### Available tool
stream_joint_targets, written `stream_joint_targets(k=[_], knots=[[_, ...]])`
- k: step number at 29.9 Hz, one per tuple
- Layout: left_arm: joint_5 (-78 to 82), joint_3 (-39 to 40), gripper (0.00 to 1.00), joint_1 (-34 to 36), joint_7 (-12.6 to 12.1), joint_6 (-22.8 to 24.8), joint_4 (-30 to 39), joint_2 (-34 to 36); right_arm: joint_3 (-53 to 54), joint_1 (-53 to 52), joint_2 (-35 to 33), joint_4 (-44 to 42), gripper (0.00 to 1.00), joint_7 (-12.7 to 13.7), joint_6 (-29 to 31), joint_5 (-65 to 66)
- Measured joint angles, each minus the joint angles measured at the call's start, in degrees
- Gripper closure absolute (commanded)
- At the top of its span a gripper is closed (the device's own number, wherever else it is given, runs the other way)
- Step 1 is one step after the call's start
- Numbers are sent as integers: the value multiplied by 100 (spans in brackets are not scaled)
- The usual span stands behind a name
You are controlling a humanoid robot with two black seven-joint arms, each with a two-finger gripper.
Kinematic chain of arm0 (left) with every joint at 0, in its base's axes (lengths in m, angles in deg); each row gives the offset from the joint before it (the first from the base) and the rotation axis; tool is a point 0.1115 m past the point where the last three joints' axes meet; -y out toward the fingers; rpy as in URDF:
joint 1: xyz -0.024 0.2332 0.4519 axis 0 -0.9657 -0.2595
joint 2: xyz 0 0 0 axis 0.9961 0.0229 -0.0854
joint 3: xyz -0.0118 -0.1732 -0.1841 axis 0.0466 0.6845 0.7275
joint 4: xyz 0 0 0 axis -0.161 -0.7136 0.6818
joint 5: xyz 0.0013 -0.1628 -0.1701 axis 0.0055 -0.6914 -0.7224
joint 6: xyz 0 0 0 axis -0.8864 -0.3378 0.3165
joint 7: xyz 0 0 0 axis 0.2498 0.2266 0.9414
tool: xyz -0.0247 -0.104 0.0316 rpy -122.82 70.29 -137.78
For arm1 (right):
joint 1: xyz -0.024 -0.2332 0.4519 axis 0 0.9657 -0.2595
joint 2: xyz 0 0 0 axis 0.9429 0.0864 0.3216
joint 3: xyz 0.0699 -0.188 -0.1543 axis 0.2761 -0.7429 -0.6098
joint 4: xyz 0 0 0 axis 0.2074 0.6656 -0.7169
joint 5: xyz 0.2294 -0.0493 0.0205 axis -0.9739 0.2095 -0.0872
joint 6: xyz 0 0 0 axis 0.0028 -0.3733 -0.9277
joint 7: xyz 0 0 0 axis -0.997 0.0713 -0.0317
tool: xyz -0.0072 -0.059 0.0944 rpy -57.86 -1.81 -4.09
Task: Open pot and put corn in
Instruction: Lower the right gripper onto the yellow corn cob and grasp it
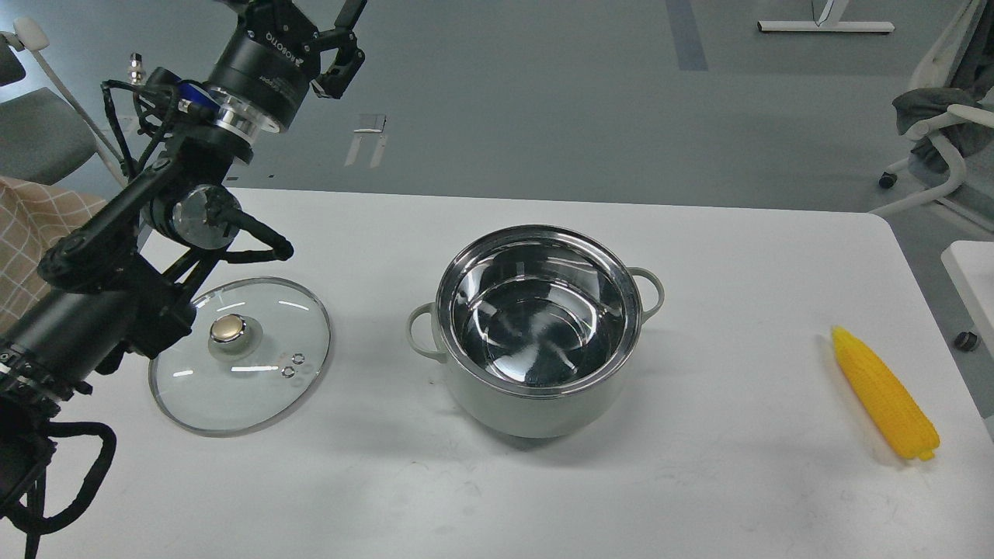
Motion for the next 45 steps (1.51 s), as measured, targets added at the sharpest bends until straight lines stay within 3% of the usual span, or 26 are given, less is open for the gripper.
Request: stream_joint_targets(k=[13, 17, 32, 40, 45], knots=[[22, 0, 2, 0, -5, -6, -6, -132, -37, 528, 831, -567, 0, 1, -277, 1124], [18, -5, 2, -4, -5, -4, -6, -132, -176, 549, 1336, -877, 0, 1, -282, 1172], [18, 32, 2, -101, -5, -2, -5, -140, -524, 518, 2207, -1318, 4, 1, -315, 1245], [19, 47, 2, -148, -5, 4, 5, -140, -695, 418, 2315, -1419, 16, 2, -317, 1489], [18, 47, 2, -151, -5, 5, 6, -144, -732, 383, 2368, -1484, 35, 1, -314, 1636]])
